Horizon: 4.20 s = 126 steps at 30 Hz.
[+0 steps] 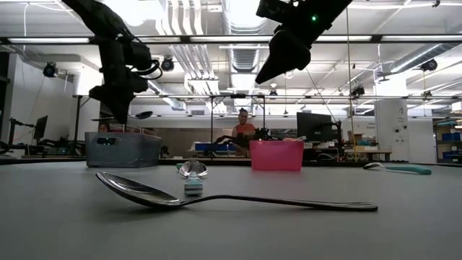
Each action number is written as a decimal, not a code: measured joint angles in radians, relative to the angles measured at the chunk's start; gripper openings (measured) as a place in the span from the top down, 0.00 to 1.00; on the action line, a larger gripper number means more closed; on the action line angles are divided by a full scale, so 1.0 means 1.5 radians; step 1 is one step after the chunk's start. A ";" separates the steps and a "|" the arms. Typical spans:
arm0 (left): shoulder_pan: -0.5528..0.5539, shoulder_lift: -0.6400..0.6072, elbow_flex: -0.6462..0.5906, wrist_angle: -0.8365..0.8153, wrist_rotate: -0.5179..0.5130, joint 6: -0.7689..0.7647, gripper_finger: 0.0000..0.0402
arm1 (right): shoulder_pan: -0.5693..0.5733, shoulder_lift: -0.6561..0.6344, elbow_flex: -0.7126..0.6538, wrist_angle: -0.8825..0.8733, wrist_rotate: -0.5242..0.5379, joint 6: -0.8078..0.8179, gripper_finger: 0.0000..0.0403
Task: Sort silverware by color (type)
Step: Put the black spoon into the black bin, then put the white green spoon into the red bin
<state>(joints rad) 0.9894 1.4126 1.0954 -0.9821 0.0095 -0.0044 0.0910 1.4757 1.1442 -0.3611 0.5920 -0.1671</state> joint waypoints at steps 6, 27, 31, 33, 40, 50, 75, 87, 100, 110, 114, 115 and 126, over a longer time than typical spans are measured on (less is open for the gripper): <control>0.000 0.027 0.031 0.001 0.000 -0.002 1.00 | 0.000 0.000 0.000 0.000 0.000 0.009 0.66; -0.012 0.110 0.047 0.013 0.001 -0.026 1.00 | 0.000 0.000 -0.001 0.000 0.000 0.029 0.66; -0.015 0.119 0.047 0.013 0.001 -0.033 0.99 | 0.000 0.000 -0.001 0.000 0.000 0.029 0.65; -0.015 0.122 0.046 0.006 0.001 -0.034 0.99 | 0.000 0.000 -0.001 0.000 0.000 0.029 0.65; -0.015 0.124 0.044 0.003 0.001 -0.032 0.99 | 0.000 0.000 -0.002 0.000 0.000 0.025 0.66; -0.015 0.124 0.038 -0.007 0.000 -0.021 0.99 | 0.000 0.000 -0.002 0.003 0.000 0.024 0.65; -0.012 0.149 0.022 -0.004 -0.030 -0.123 0.99 | 0.000 0.000 -0.002 0.001 0.001 0.029 0.65; -0.012 0.211 0.022 0.008 -0.029 -0.133 0.98 | 0.000 0.000 -0.002 -0.001 0.001 0.025 0.66; -0.012 0.250 0.022 0.039 -0.033 -0.126 0.97 | 0.000 0.000 -0.002 -0.001 0.001 0.023 0.65; -0.012 0.250 0.022 0.042 -0.034 -0.128 0.96 | 0.000 0.000 -0.001 -0.001 0.001 0.024 0.66; -0.012 0.250 0.022 0.042 -0.034 -0.128 0.92 | 0.000 0.000 -0.001 -0.001 0.001 0.024 0.65; -0.012 0.250 0.022 0.042 -0.035 -0.127 0.91 | 0.000 0.000 -0.001 -0.001 0.001 0.024 0.66; -0.021 0.192 0.022 0.025 -0.035 -0.068 0.84 | 0.000 0.000 -0.001 -0.008 0.001 0.040 0.65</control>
<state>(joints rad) 0.9580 1.7006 1.1286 -0.9447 -0.0422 -0.1060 0.0914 1.4754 1.1427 -0.3735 0.5939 -0.1065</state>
